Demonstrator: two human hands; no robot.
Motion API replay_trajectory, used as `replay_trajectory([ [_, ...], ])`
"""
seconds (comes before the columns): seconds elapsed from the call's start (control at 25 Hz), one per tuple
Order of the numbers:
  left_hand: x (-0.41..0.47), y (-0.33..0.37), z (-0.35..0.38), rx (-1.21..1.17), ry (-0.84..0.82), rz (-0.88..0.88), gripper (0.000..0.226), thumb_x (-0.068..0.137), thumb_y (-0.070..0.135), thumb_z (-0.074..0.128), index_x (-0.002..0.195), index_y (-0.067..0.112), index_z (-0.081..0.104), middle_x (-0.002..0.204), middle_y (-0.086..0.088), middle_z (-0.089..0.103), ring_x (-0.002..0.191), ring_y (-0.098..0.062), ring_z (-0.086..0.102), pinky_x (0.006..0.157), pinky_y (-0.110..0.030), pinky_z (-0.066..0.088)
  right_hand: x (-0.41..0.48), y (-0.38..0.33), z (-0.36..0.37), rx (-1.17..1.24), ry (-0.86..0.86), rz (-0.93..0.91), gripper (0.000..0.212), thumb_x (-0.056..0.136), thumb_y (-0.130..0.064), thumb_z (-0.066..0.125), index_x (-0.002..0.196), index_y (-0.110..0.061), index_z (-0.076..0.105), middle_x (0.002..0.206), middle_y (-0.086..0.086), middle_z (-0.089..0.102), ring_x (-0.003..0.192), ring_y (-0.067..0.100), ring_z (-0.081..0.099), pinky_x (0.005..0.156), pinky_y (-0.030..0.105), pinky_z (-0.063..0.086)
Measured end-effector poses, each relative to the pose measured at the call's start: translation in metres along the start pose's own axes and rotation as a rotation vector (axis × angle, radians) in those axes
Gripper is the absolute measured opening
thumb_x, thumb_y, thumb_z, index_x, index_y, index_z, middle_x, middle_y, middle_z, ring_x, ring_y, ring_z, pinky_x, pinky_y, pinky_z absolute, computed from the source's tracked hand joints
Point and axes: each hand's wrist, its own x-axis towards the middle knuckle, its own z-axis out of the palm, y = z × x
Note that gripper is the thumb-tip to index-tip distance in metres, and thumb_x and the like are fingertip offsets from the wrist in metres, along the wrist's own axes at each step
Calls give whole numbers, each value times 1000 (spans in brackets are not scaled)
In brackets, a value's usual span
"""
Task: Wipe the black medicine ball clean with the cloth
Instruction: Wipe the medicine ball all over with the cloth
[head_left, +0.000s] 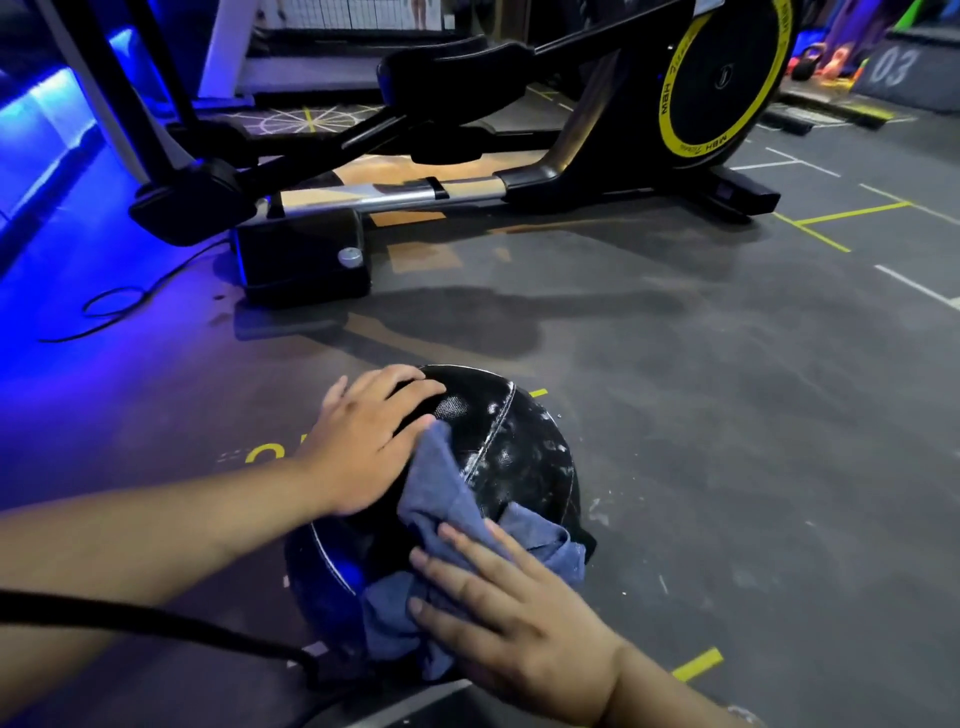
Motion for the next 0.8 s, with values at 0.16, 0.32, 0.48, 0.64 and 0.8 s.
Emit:
replay_trajectory([
  [0.16,-7,-8,-2,-70,-4,38,48,92,49,29,133,36,50,137,12,47,129,-15,42,106,-51,36,19,54,-17,197,86,329,42,93,-30,56,130,-11,63,147,17,48,140,31,41,118,42,30],
  [0.32,-15,0,-4,-75,-8,49,50,92,52,27,136,38,48,140,15,43,132,-11,36,109,-46,30,58,121,-30,527,121,1050,11,86,-28,66,93,-24,73,92,-5,74,94,11,66,82,22,49],
  [0.48,-17,-5,-5,-87,-4,60,46,94,49,27,134,38,48,138,17,43,132,-9,36,109,-45,31,71,130,-29,668,68,1210,12,84,-30,62,89,-35,72,77,-17,70,81,5,66,79,23,51],
  [0.64,-14,-15,-4,-74,26,70,41,96,42,30,132,37,48,137,14,46,130,-12,40,106,-49,35,61,55,-25,458,217,736,21,81,-25,65,100,-29,74,127,-11,65,128,11,55,109,35,41],
  [0.8,-22,-4,-2,-59,19,78,44,94,43,32,134,38,48,139,14,45,132,-12,39,107,-49,33,35,23,-32,193,88,328,40,82,-27,71,119,-12,70,137,5,60,140,25,43,119,32,26],
])
